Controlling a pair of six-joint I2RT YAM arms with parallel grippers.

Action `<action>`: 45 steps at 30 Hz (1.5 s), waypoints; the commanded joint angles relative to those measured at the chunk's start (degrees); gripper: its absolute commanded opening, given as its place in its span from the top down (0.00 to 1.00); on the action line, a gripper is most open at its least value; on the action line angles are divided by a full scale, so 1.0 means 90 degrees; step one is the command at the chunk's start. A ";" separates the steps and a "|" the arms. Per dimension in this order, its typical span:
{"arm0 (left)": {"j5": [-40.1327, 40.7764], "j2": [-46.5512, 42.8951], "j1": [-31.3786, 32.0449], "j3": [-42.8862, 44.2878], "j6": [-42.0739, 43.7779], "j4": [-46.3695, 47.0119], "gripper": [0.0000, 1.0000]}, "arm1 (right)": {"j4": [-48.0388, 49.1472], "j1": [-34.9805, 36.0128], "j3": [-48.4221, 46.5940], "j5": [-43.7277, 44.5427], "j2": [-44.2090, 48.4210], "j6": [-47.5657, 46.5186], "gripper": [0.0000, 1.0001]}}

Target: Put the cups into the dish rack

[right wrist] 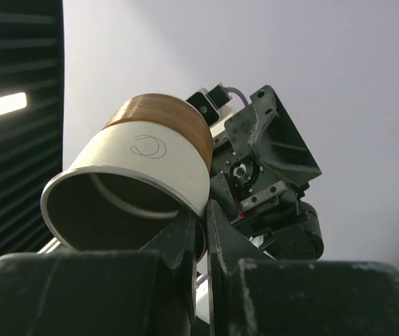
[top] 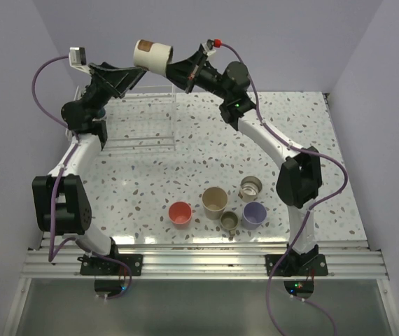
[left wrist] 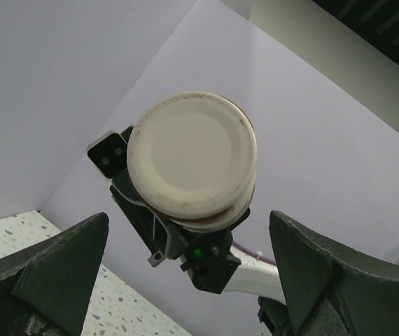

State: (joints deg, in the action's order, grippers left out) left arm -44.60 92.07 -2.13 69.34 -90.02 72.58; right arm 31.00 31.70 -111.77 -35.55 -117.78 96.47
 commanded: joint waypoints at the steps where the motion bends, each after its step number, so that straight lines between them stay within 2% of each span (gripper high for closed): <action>1: 0.0004 0.0043 -0.0007 0.0498 0.0002 0.0647 0.00 | 0.0686 0.0178 0.0035 -0.0083 0.0118 0.0112 1.00; 7: 0.0121 0.0121 -0.0007 0.0625 -0.0125 0.0754 0.00 | 0.0813 0.0383 0.0270 -0.0044 0.0040 0.0131 1.00; 12: 0.0034 -0.0025 0.0041 0.0616 0.0216 0.0287 0.03 | 0.0997 0.0452 0.0240 -0.0054 -0.0146 0.0209 1.00; 18: 0.0063 -0.0269 0.0110 0.0479 0.0510 -0.0046 0.19 | 0.1232 0.0481 0.0416 -0.0015 -0.0205 0.0356 1.00; 21: 0.0092 -0.0337 0.0110 0.0499 0.0588 -0.0202 0.38 | 0.1369 0.0511 0.0650 0.0014 -0.0137 0.0395 1.00; 22: 0.0141 -0.0367 0.0110 0.0508 0.0627 -0.0261 0.57 | 0.1399 0.0520 0.0718 0.0024 -0.0127 0.0405 1.00; 23: 0.0151 -0.0435 0.0110 0.0508 0.0724 -0.0416 0.67 | 0.1447 0.0530 0.0864 0.0024 -0.0078 0.0414 1.00; 24: 0.0199 -0.0455 0.0110 0.0518 0.0773 -0.0514 0.85 | 0.1525 0.0540 0.0943 0.0034 -0.0049 0.0424 1.00; 25: 0.0229 -0.0503 0.0100 0.0528 0.0841 -0.0786 0.93 | 0.1564 0.0550 0.1021 0.0024 -0.0010 0.0424 1.00; 26: 0.0258 -0.0581 0.0110 0.0547 0.1026 -0.0963 1.00 | 0.1594 0.0559 0.1167 0.0015 0.0039 0.0424 1.00; 28: 0.0345 -0.0630 0.0110 0.0625 0.1231 -0.1478 1.00 | 0.1643 0.0559 0.1304 -0.0024 0.0088 0.0395 1.00; 29: 0.0375 -0.0689 0.0110 0.0655 0.1445 -0.1666 1.00 | 0.1653 0.0559 0.1421 -0.0034 0.0146 0.0385 0.95; 30: 0.0385 -0.0689 0.0110 0.0751 0.1563 -0.1822 1.00 | 0.1614 0.0540 0.1471 -0.0063 0.0185 0.0288 0.84; 31: 0.0395 -0.0699 0.0100 0.0810 0.1671 -0.2191 1.00 | 0.1536 0.0530 0.1510 -0.0151 0.0205 0.0229 0.67; 32: 0.0376 -0.0660 0.0071 0.0985 0.1923 -0.2398 1.00 | 0.1342 0.0511 0.1578 -0.0210 0.0263 0.0036 0.39; 33: 0.0366 -0.0641 0.0061 0.1074 0.2051 -0.2603 1.00 | 0.1137 0.0443 0.1598 -0.0287 0.0361 -0.0111 0.31; 36: 0.0278 -0.0533 -0.0066 0.1434 0.2676 -0.3452 1.00 | 0.0445 0.0112 0.1666 -0.0629 0.0615 -0.0803 0.21; 42: 0.0775 -0.0173 -0.0203 0.2292 0.4911 -0.6029 1.00 | -0.1370 -0.0708 0.2290 -0.1079 0.1718 -0.2394 0.19; 43: 0.1085 -0.0075 -0.0203 0.2479 0.5281 -0.6874 1.00 | -0.1645 -0.0778 0.2378 -0.1089 0.2009 -0.2640 0.19; 44: 0.1301 0.0110 -0.0212 0.2781 0.5991 -0.7288 1.00 | -0.2151 -0.0827 0.2505 -0.1108 0.2128 -0.3087 0.19; 45: 0.1506 0.0179 -0.0203 0.2890 0.6307 -0.7602 1.00 | -0.2388 -0.0914 0.2555 -0.1128 0.2236 -0.3314 0.19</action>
State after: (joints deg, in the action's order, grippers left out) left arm -38.15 91.15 -3.73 89.91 -50.02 20.69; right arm 20.38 24.86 -89.91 -42.15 -104.25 79.13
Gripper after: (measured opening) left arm 0.710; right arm 0.811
